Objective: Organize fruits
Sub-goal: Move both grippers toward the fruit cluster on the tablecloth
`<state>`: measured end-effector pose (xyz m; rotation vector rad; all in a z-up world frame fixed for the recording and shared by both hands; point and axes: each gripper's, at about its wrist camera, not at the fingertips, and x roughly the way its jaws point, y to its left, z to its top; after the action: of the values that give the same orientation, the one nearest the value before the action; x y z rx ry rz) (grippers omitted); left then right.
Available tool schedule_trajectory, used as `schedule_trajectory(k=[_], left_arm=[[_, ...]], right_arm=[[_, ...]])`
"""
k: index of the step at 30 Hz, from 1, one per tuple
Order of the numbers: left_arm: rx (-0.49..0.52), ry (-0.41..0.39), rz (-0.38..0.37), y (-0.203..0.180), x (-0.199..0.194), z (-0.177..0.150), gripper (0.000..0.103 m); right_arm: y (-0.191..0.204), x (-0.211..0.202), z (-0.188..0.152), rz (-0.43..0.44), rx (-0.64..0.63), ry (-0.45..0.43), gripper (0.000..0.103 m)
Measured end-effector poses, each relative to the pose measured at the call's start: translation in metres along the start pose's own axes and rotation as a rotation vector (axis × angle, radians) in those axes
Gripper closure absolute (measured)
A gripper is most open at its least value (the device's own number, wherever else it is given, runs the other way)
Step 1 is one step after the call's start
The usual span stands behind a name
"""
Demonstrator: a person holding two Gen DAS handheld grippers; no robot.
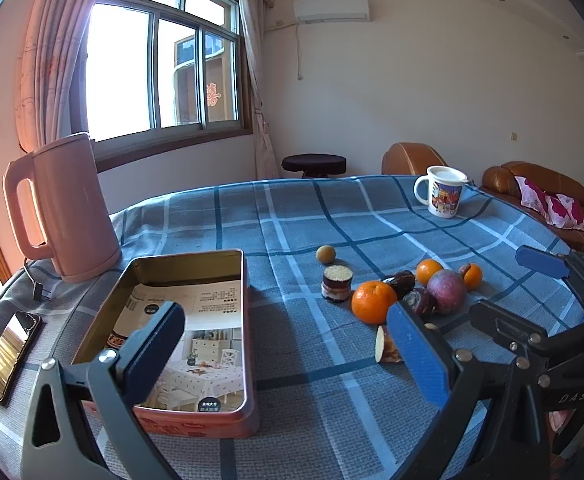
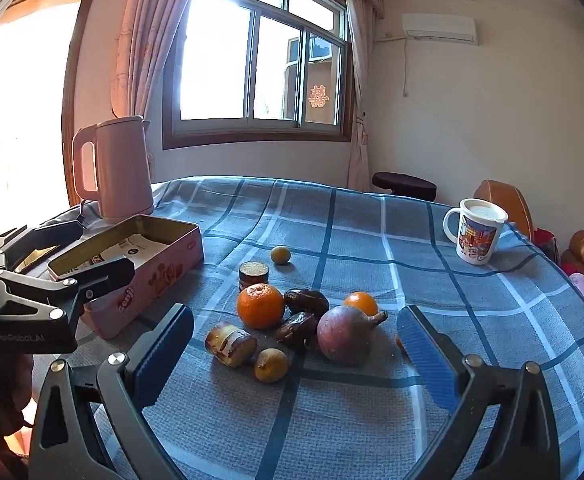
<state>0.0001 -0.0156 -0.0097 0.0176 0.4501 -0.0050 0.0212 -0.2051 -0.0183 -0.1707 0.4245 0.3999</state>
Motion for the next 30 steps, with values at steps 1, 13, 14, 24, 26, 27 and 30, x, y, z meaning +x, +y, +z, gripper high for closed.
schedule_trajectory(k=[1,13,14,24,26,27,30], left_arm=[[0.0,0.0,0.0,0.0003,0.0001,0.0,0.0],[0.001,0.001,-0.001,-0.0003,0.0004,-0.0006,0.0],[0.001,0.001,-0.001,-0.0005,0.0003,-0.0006,0.0],[0.002,0.001,-0.001,-0.0006,0.0003,-0.0008,0.0],[0.003,0.003,-0.002,-0.001,0.0008,-0.0021,0.0],[0.004,0.004,-0.001,-0.0012,0.001,-0.0028,0.0],[0.007,0.006,-0.002,-0.002,0.0016,-0.0047,0.0]], right_arm=[[-0.0002,0.0001,-0.0003,0.0,0.0,0.001,0.001],[0.0001,0.0014,-0.0025,0.002,0.001,0.006,0.001],[0.0005,0.0017,-0.0032,0.002,0.001,0.007,0.001],[0.0,0.004,-0.0055,0.005,0.005,0.016,0.001],[0.0003,0.0041,-0.0063,0.006,0.005,0.018,0.001],[-0.0002,0.0044,-0.0062,0.007,0.007,0.019,0.001],[-0.0001,0.0049,-0.0066,0.007,0.008,0.02,0.001]])
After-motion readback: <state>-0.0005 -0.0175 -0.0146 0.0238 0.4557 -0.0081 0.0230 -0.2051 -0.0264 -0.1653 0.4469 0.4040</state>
